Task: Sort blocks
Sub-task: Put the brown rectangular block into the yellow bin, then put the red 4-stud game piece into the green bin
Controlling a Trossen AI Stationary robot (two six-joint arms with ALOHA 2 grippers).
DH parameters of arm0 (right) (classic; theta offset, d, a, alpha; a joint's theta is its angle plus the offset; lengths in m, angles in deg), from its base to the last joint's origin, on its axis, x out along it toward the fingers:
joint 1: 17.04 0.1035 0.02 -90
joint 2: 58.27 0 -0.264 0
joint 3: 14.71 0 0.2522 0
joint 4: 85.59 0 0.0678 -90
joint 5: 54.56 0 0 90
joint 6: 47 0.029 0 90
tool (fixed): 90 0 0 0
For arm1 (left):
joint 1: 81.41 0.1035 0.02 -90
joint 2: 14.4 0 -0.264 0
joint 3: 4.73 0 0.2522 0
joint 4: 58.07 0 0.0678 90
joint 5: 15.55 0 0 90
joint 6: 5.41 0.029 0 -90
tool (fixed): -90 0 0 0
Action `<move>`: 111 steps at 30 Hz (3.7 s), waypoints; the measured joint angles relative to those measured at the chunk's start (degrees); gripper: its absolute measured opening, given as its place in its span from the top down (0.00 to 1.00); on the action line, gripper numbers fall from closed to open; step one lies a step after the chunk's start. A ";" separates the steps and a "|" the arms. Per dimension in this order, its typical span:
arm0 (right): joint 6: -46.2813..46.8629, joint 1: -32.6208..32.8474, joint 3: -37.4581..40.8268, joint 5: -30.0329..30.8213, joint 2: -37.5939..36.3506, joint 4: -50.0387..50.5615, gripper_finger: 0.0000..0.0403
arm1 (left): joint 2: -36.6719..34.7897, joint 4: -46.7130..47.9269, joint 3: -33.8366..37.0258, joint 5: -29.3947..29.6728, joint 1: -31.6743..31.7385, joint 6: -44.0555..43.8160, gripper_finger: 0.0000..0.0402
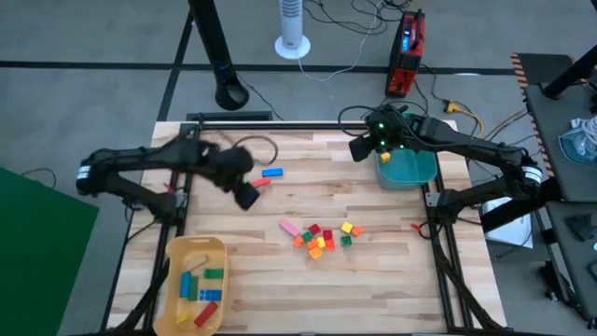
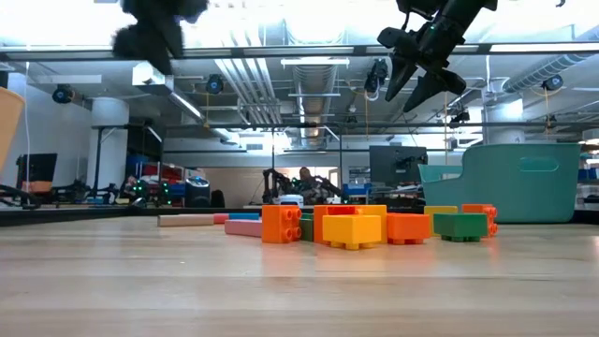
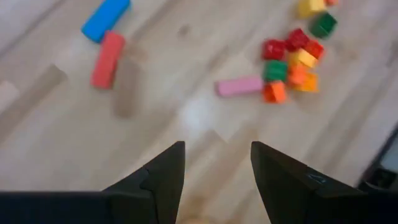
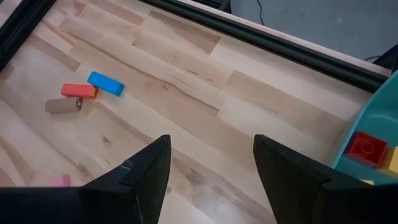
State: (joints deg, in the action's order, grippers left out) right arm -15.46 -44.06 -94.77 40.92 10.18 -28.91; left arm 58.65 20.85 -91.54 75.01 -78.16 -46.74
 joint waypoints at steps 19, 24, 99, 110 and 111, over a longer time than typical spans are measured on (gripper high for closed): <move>0.88 0.00 0.00 0.04 0.00 0.07 0.46 | 24.92 -11.23 11.66 -4.61 14.76 16.96 0.45; 0.98 -0.01 0.00 0.04 0.00 0.22 0.46 | 27.72 -13.25 11.27 -1.17 14.76 17.24 0.44; -6.47 21.76 3.89 -20.73 15.11 -14.90 0.46 | -1.22 4.35 -1.28 9.50 -29.85 -41.42 0.42; -23.11 28.38 3.88 -20.88 29.19 -26.49 0.53 | 4.37 1.75 -1.28 14.96 -29.59 -39.27 0.43; -24.09 28.67 3.87 -20.82 30.20 -28.38 0.57 | 4.84 1.59 -1.28 14.94 -29.59 -39.29 0.43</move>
State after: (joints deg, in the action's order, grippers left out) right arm -39.55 -15.39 -90.90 20.11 40.38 -57.29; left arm 63.49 22.44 -92.82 89.96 -107.75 -86.03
